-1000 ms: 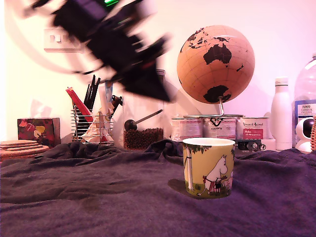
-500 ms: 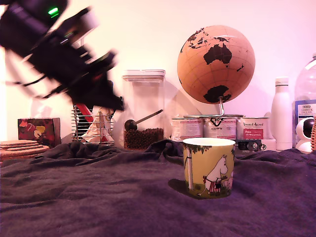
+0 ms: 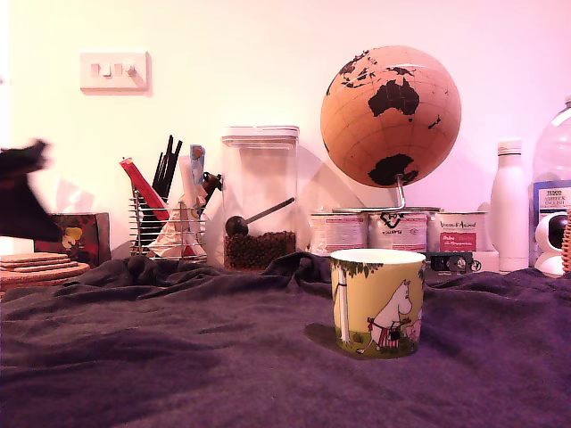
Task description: Pick up the coffee capsules on the table and drop them inside the coffee cup
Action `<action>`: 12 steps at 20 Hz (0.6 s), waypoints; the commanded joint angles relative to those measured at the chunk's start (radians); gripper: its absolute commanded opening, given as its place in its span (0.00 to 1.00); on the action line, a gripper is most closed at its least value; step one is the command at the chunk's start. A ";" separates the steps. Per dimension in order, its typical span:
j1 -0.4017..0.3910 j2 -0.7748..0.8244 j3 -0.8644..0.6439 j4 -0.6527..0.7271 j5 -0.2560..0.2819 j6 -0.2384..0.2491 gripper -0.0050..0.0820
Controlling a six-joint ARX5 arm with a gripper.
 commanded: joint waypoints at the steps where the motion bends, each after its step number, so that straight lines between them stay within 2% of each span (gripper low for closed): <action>1: 0.026 -0.045 -0.048 0.007 0.008 -0.003 0.04; 5: 0.072 -0.166 -0.124 -0.003 0.035 -0.012 0.04; 12: 0.074 -0.430 -0.220 -0.073 0.031 -0.046 0.04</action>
